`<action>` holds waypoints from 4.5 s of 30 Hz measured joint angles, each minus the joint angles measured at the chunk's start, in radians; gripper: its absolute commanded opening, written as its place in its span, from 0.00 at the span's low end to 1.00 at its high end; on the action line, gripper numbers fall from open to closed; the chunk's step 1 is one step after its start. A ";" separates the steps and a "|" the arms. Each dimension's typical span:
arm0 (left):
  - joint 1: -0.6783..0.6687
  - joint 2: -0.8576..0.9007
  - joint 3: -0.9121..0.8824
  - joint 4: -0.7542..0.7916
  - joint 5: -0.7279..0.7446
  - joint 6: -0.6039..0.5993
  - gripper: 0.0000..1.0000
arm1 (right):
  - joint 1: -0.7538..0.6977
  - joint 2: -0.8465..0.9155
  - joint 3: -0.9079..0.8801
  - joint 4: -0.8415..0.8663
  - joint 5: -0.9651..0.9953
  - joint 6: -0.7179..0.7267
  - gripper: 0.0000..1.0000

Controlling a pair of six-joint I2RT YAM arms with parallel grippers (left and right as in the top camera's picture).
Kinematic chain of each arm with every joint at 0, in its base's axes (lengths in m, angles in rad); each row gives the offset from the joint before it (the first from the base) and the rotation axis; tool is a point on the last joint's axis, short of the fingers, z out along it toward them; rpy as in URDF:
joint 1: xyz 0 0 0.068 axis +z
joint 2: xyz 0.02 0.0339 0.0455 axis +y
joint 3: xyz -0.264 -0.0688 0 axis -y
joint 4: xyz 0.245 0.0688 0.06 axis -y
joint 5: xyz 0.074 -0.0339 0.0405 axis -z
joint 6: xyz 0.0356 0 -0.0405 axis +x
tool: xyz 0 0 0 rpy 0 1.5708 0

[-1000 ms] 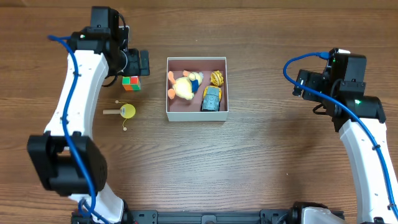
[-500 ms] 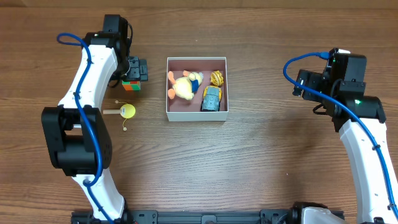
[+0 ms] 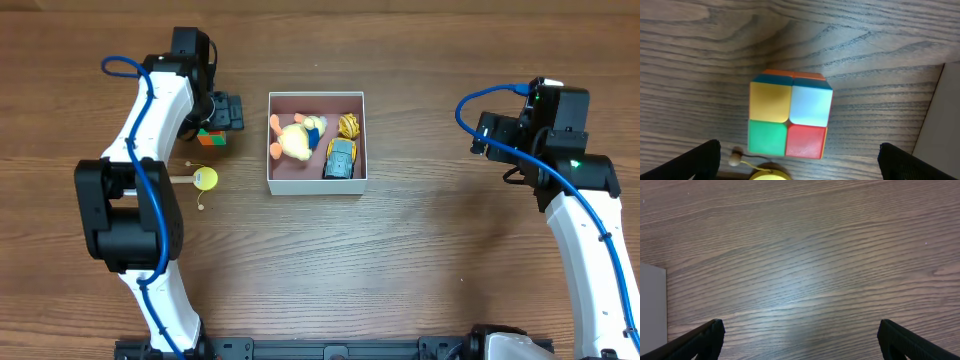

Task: Pack container
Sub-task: 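Close the left gripper on the Rubik's cube and lift it, then carry the cube over the box and release it inside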

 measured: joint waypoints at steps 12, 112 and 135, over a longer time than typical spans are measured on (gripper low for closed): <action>0.011 0.105 0.000 0.005 0.009 0.001 1.00 | 0.000 0.000 0.000 0.000 0.000 0.000 1.00; -0.502 0.109 0.446 -0.512 0.056 0.065 0.51 | 0.000 0.000 0.000 0.000 0.000 0.000 1.00; -0.467 0.109 0.296 -0.444 -0.006 0.204 0.74 | 0.000 0.000 0.000 0.000 0.000 0.000 1.00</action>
